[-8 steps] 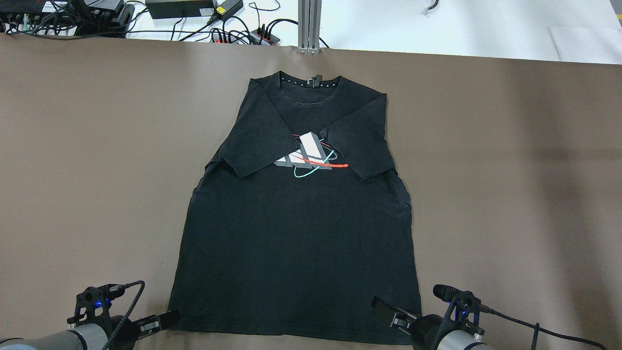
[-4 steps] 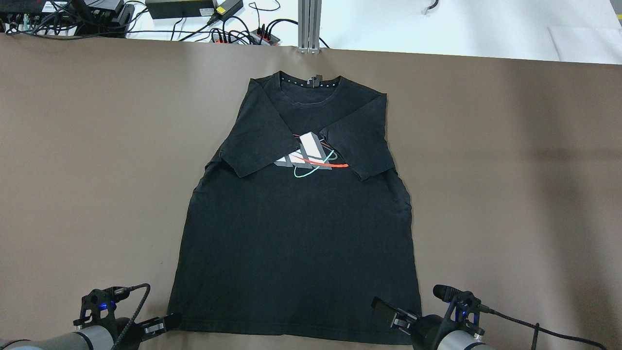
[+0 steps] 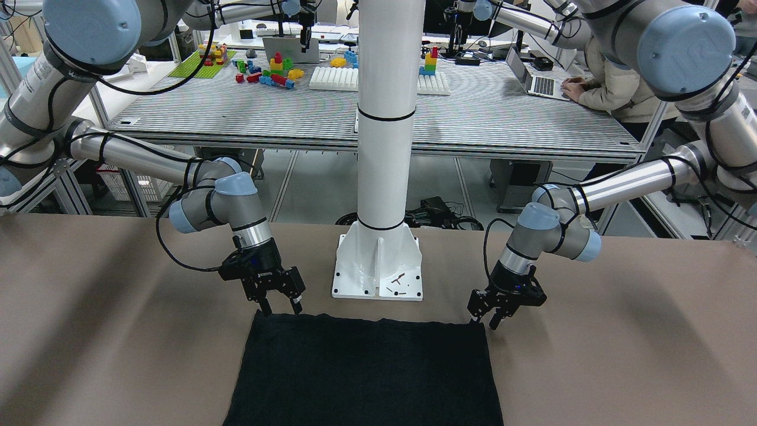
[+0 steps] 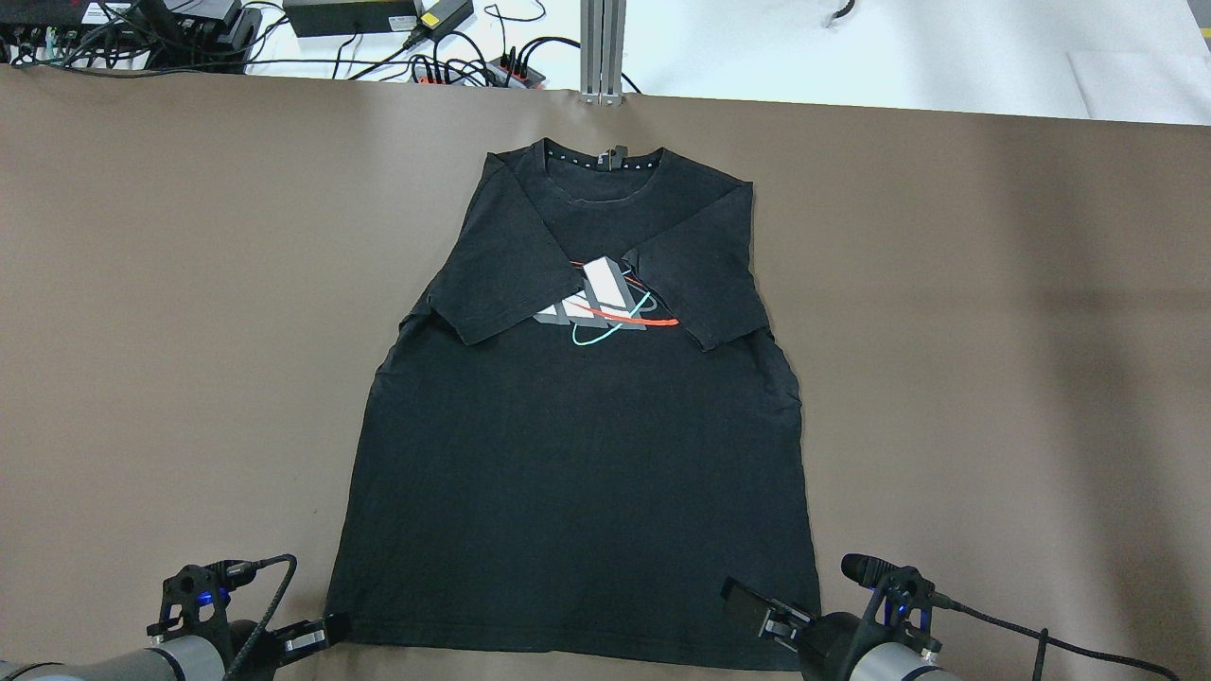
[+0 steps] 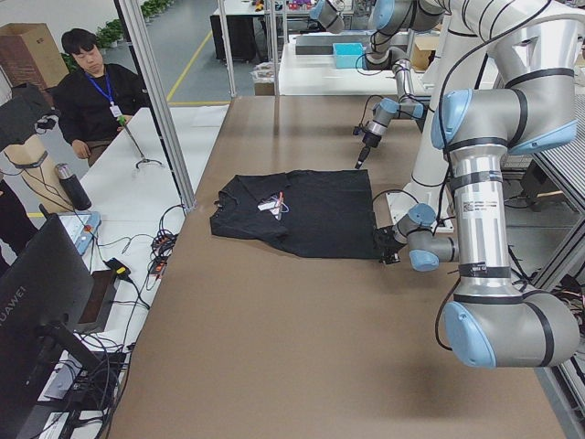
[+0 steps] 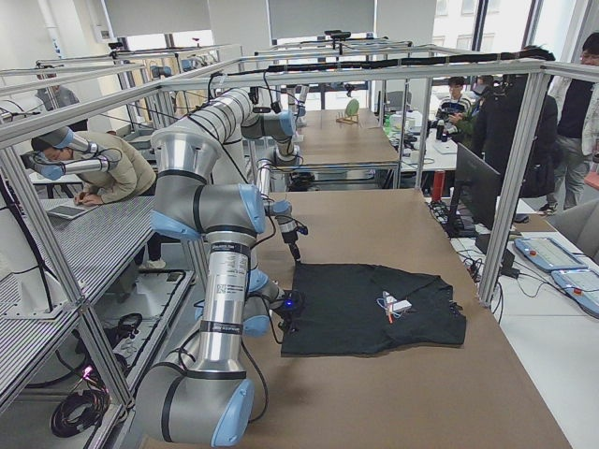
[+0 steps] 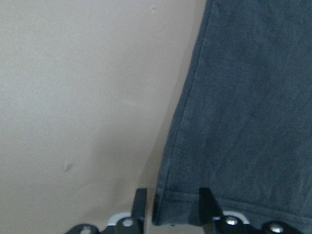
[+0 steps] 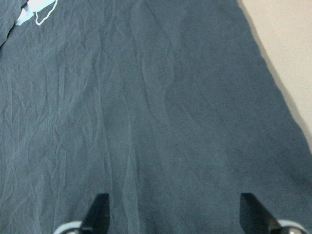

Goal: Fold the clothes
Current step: 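Grasp the hem corners with both grippers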

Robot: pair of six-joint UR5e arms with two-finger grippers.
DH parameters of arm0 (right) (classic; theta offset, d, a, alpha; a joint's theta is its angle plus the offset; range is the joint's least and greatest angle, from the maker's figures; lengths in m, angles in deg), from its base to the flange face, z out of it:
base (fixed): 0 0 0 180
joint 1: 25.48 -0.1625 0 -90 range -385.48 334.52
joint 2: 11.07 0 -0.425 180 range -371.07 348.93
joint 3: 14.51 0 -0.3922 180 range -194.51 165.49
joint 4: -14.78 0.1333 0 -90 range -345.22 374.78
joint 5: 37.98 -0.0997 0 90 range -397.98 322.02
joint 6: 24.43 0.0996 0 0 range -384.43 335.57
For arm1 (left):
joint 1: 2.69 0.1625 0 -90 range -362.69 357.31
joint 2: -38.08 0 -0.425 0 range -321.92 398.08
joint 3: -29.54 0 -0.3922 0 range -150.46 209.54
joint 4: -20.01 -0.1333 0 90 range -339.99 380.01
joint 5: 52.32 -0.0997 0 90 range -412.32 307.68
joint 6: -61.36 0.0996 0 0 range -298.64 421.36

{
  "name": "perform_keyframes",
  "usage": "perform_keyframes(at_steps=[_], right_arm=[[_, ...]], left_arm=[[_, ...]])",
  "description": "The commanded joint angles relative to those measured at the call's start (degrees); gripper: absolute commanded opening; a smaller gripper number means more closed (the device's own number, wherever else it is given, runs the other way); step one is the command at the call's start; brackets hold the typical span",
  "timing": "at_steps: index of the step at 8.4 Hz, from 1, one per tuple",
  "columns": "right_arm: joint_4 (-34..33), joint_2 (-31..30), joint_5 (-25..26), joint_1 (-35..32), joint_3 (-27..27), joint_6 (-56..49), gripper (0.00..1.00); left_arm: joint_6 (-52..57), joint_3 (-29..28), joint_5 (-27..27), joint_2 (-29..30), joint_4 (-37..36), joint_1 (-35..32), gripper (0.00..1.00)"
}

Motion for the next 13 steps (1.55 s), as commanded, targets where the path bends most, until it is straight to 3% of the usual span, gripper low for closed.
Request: perform_keyframes(at_steps=[1,2,3,4,7,8,11,13], right_arm=[[-0.01,0.01,0.00,0.00,0.09,-0.17,0.94],[-0.01,-0.08,-0.09,0.00,0.09,-0.26,0.94],[-0.01,-0.34,-0.44,-0.09,0.09,-0.52,0.94],[-0.27,-0.60,-0.53,-0.09,0.09,-0.78,0.94],[1.73,-4.10,-0.44,0.87,4.48,-0.44,0.92],[5.67,-5.51,-0.18,1.58,5.19,-0.17,0.91],[6.85,-6.76,0.26,4.39,5.19,0.79,0.89],[6.76,-6.93,4.47,7.46,5.19,2.55,0.76]], left_arm=[[0.01,0.05,0.00,-0.10,-0.05,0.13,0.40],[0.01,0.05,0.09,-0.01,-0.05,0.13,0.27],[0.01,0.14,0.00,-0.01,-0.05,0.13,0.05],[0.44,0.23,0.00,-0.01,-0.05,0.13,0.00],[0.54,0.05,0.09,0.78,-0.14,0.22,0.00],[0.54,0.05,0.09,0.87,-0.14,0.22,0.00],[0.62,-0.04,0.09,1.04,-0.14,0.22,0.00],[0.62,-0.30,0.09,1.13,-0.14,0.22,0.00]])
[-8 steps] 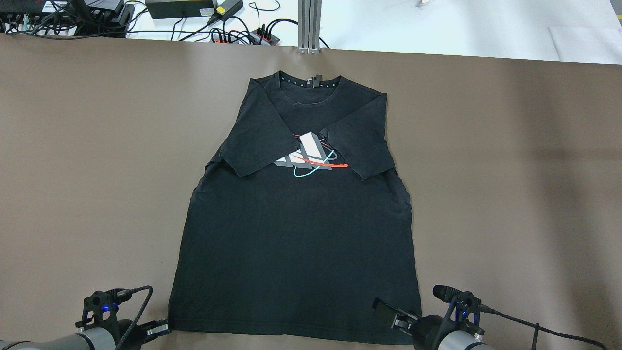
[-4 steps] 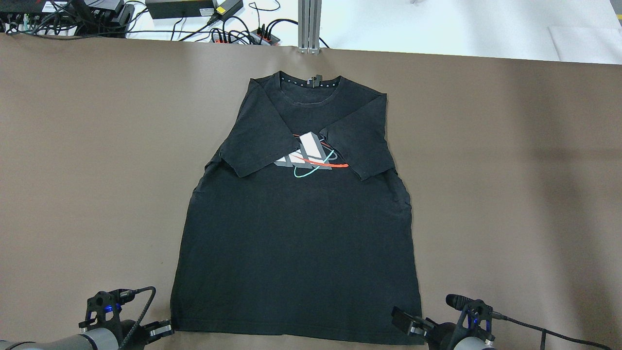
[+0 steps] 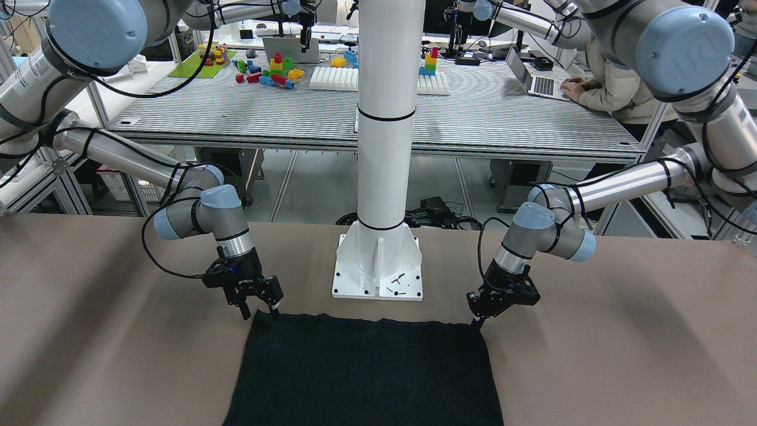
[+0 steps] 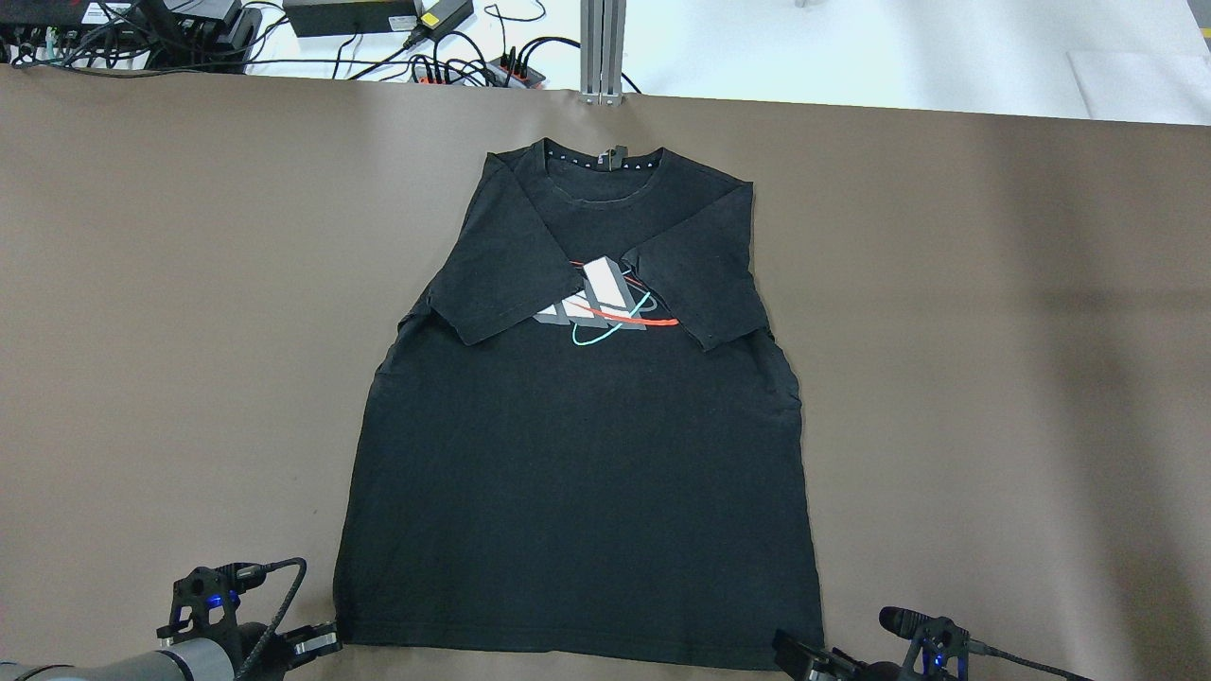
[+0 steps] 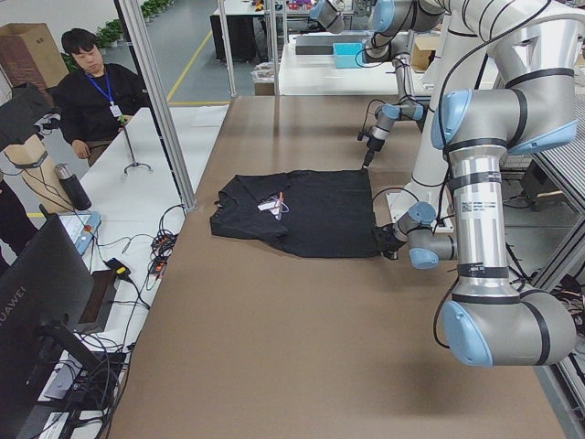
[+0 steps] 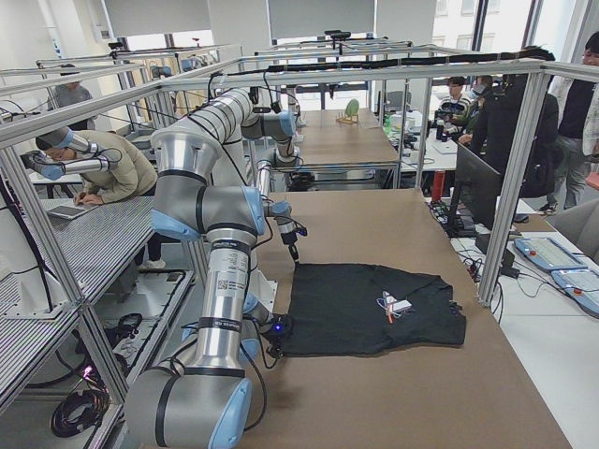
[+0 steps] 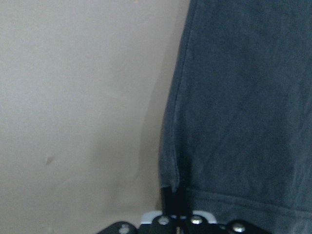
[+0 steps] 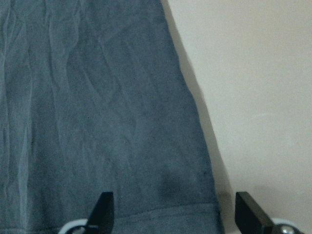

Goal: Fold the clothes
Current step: 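Grasp the hem corners with both grippers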

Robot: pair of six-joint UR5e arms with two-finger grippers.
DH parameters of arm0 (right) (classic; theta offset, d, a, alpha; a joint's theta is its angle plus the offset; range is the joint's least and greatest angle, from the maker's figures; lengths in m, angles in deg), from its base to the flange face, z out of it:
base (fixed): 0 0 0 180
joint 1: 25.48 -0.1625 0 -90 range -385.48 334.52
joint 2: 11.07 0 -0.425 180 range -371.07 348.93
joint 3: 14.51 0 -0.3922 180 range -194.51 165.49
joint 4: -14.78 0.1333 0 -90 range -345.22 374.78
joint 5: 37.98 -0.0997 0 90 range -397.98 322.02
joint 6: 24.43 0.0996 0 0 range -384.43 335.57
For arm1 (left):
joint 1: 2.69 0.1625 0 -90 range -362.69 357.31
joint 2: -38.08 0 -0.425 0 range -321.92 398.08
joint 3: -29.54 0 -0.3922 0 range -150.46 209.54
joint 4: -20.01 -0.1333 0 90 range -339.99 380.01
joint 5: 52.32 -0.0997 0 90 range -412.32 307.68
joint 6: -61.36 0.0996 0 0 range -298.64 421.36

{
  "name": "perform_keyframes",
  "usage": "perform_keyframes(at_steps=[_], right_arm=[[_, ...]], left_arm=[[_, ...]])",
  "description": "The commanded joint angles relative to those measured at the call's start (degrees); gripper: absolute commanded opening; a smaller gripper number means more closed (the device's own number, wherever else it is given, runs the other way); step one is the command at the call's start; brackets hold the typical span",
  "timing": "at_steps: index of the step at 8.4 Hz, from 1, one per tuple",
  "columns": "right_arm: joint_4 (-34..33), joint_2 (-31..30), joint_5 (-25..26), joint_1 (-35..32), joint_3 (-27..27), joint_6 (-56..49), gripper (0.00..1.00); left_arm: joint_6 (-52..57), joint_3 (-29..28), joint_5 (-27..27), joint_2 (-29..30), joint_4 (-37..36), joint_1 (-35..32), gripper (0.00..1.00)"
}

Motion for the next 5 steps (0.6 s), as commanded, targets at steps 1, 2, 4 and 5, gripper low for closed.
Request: perform_keyframes(at_steps=[1,2,4,5], right_arm=[[0.02,-0.21,3.09,2.97,0.21,1.22,0.71],[0.02,-0.21,3.09,2.97,0.56,1.22,0.62],[-0.16,-0.73,3.09,2.89,1.43,1.13,0.45],[-0.07,-0.82,3.09,2.88,1.79,1.05,0.46]], left_arm=[[0.02,-0.18,0.00,0.08,0.00,0.00,0.00],[0.02,-0.18,0.00,-0.01,0.00,0.00,0.00],[0.02,-0.18,0.00,-0.01,0.00,0.00,0.00],[0.02,-0.18,0.00,-0.01,0.00,0.00,0.00]])
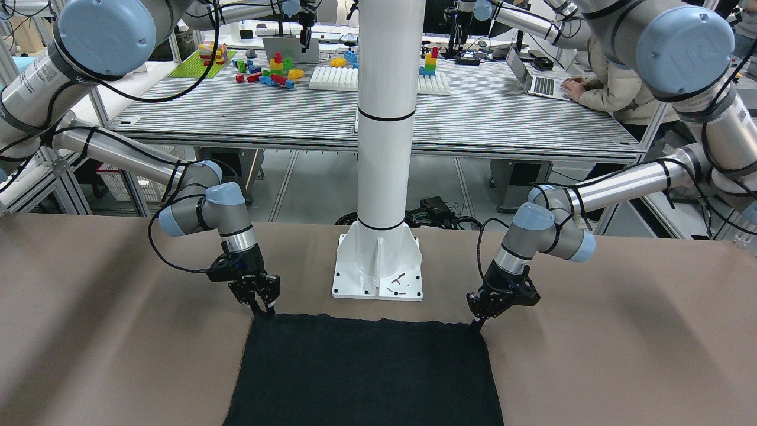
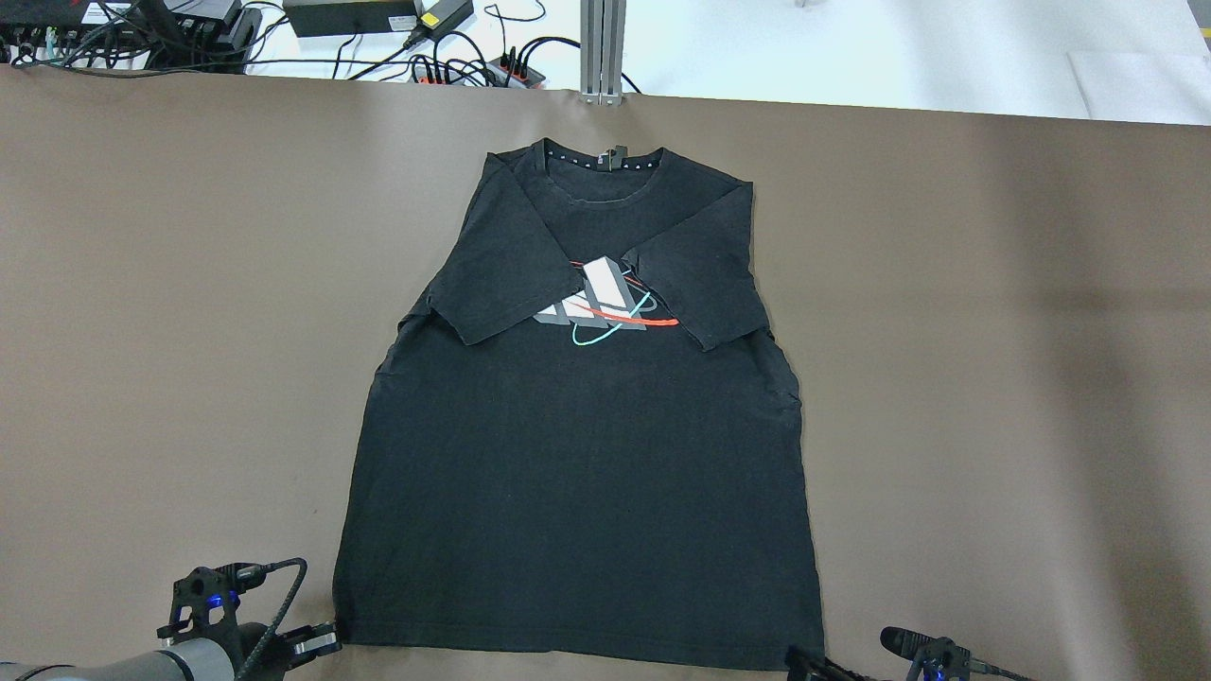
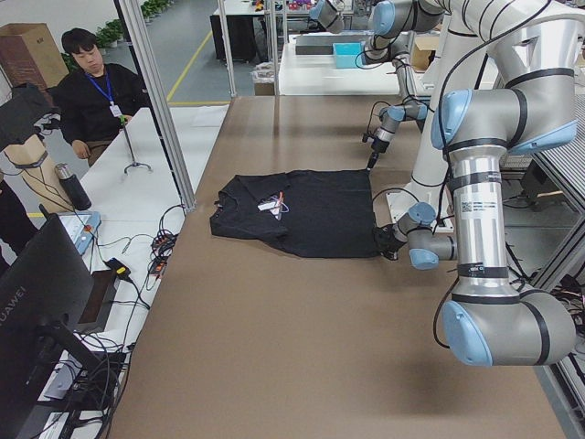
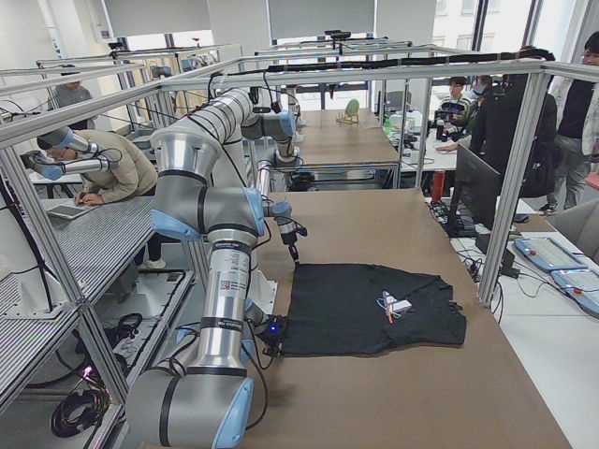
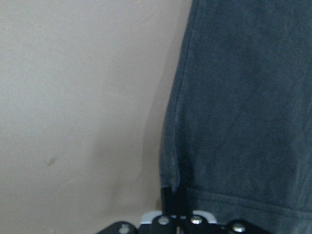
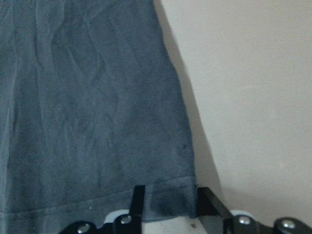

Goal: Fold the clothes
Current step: 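Grasp the hem corners with both grippers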

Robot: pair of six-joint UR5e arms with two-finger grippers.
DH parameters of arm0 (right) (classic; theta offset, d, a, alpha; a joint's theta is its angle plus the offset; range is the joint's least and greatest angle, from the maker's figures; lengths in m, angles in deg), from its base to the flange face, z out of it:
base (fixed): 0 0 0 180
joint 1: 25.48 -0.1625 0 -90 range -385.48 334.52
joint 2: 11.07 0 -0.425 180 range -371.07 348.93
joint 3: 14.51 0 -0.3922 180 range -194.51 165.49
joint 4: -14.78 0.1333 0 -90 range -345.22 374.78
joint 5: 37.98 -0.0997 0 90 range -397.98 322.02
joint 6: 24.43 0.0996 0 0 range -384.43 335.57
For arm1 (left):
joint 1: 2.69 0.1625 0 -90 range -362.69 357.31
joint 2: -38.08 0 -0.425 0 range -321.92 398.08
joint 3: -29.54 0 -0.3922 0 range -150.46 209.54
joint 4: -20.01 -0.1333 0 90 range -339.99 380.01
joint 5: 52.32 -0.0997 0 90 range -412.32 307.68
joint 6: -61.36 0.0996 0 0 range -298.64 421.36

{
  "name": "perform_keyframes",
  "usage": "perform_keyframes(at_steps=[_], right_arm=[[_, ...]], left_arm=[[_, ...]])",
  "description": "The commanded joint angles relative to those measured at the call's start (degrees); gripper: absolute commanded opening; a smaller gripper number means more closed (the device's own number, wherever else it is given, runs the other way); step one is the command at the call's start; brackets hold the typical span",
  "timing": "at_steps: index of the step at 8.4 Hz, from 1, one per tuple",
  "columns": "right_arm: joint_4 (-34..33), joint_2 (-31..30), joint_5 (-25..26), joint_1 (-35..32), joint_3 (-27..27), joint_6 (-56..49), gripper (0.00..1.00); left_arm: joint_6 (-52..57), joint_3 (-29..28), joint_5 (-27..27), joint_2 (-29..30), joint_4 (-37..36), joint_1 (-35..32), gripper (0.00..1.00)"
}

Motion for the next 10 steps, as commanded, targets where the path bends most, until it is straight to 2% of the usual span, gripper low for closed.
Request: perform_keyframes(at_steps=[1,4,6,7,10], right_arm=[[-0.02,-0.27,0.13,0.01,0.65,-0.09,0.45],[-0.02,-0.27,0.13,0.01,0.47,0.00,0.16],[0.06,-0.27,0.21,0.01,0.38,-0.09,0.00],[0.06,-0.27,0.13,-0.07,0.21,-0.09,0.00],[-0.72,-0.35,-0.75,-1.38,-6.19,-3.67,0.00]], left_arm=[[0.09,0.00,0.00,-0.01,0.00,0.00,0.00],[0.09,0.00,0.00,-0.01,0.00,0.00,0.00],[0.09,0.26,0.00,-0.01,0.09,-0.08,0.00],[0.18,1.13,0.00,0.08,0.09,-0.26,0.00],[2.01,6.49,2.71,0.17,-0.53,-2.70,0.00]])
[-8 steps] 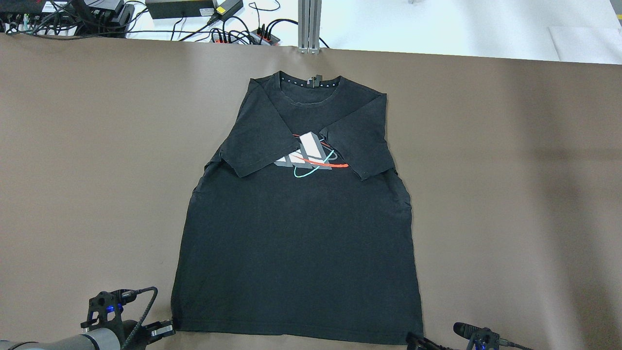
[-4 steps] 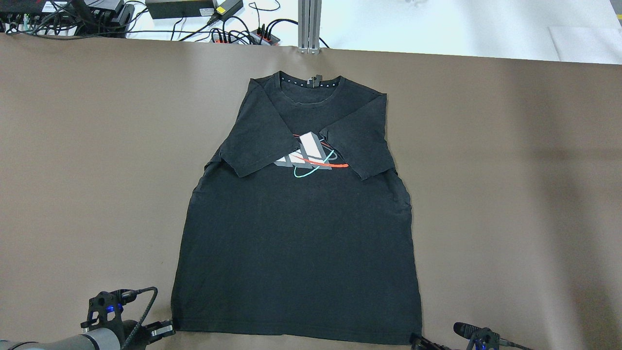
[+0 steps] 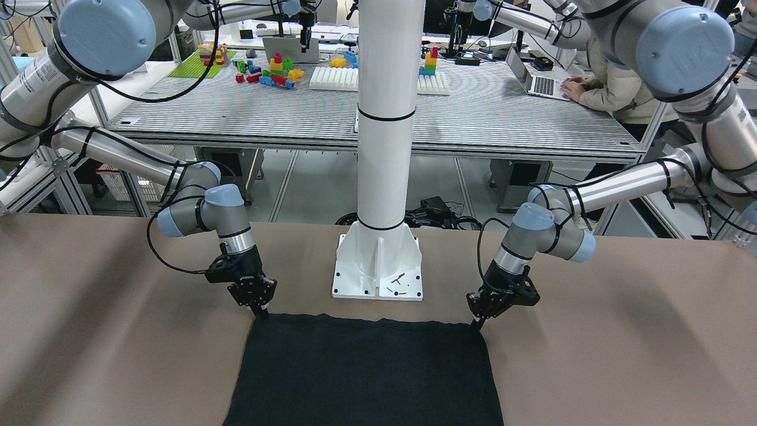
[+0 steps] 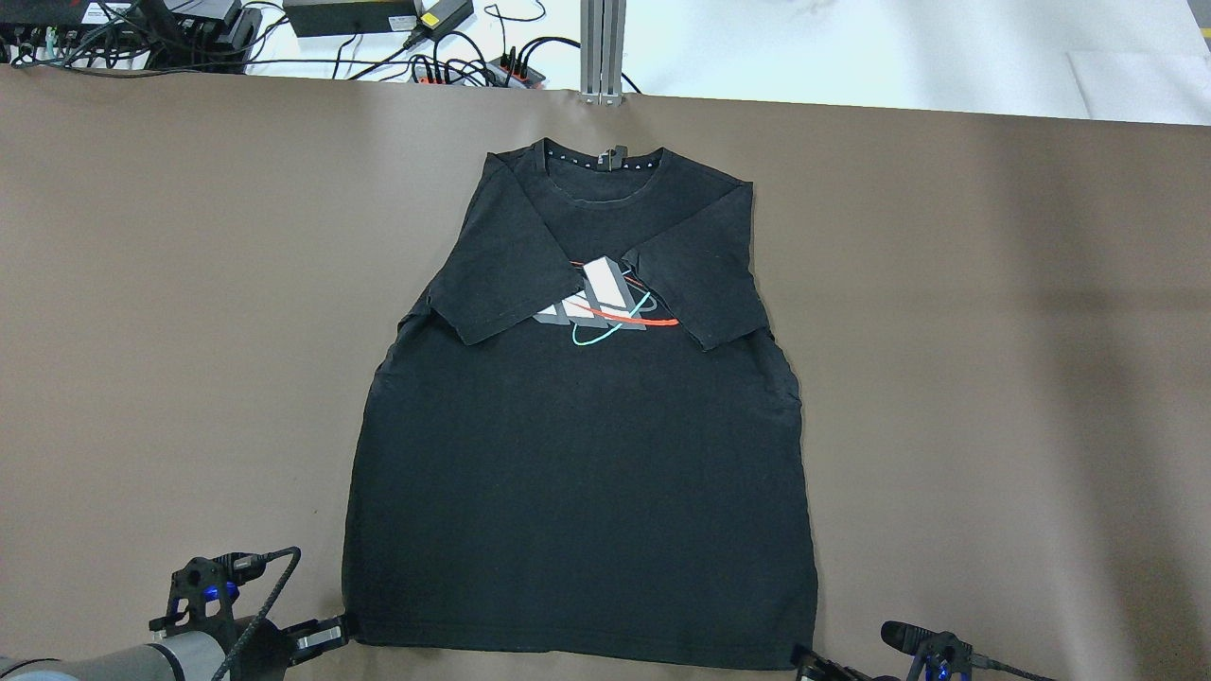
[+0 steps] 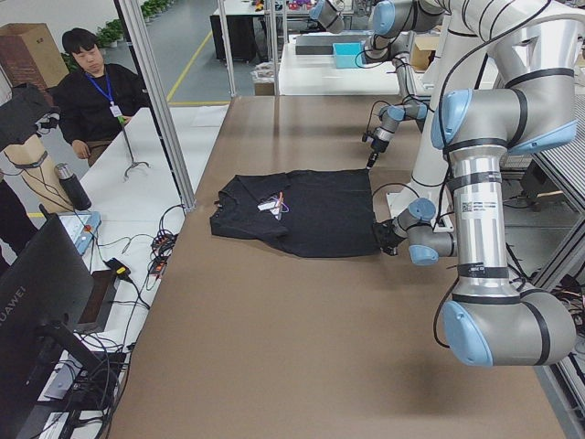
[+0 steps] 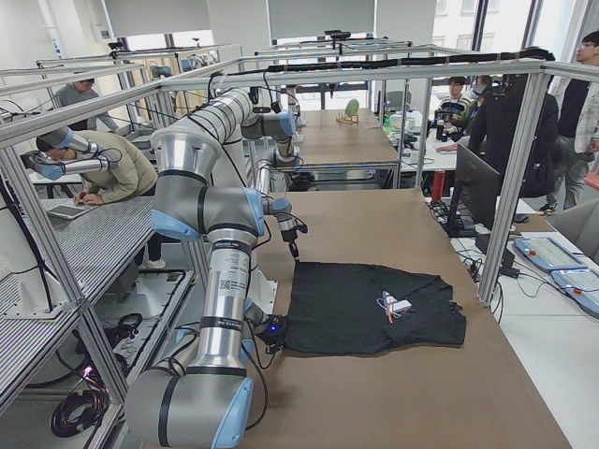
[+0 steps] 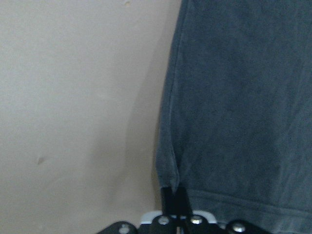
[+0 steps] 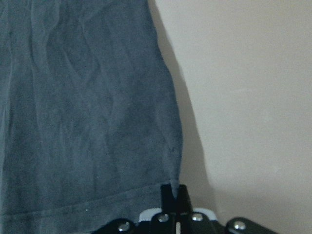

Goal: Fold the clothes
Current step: 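Grasp the hem corners with both grippers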

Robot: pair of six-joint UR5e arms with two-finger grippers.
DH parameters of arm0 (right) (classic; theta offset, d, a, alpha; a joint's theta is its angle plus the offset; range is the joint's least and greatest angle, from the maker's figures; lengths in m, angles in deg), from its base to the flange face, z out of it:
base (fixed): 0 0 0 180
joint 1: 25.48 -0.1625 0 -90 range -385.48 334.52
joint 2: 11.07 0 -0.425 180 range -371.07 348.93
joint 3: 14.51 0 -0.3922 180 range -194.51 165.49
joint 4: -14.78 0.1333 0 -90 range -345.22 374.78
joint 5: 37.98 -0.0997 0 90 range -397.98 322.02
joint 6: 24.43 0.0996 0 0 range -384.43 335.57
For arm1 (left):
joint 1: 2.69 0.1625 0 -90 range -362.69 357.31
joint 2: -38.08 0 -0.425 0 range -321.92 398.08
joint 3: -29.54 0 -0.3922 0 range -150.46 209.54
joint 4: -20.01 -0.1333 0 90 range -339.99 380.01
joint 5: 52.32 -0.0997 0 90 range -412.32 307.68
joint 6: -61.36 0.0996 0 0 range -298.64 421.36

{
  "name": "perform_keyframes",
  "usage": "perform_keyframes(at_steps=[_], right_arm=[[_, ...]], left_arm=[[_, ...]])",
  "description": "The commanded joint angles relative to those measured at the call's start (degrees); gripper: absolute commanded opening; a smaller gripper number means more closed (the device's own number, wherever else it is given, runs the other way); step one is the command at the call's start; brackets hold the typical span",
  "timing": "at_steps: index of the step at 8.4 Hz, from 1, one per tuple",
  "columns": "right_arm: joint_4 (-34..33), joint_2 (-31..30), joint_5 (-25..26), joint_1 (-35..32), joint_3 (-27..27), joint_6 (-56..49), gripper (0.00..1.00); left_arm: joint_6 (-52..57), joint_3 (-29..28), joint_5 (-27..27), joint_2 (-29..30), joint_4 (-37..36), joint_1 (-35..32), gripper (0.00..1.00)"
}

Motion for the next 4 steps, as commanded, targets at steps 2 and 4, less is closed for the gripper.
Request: perform_keyframes(at_steps=[2,4], right_arm=[[-3.52,1.00,-2.73,-5.00,-7.56,-10.39,0.00],[-6.51,3.46,-15.86,-17.62,-7.75,-14.19,0.00]], left_arm=[[7.13,3.27,9.07,0.36,-0.41,-8.67,0.00],[10.50,3.35,19.24,6.73,-8.26,-18.85,0.00]])
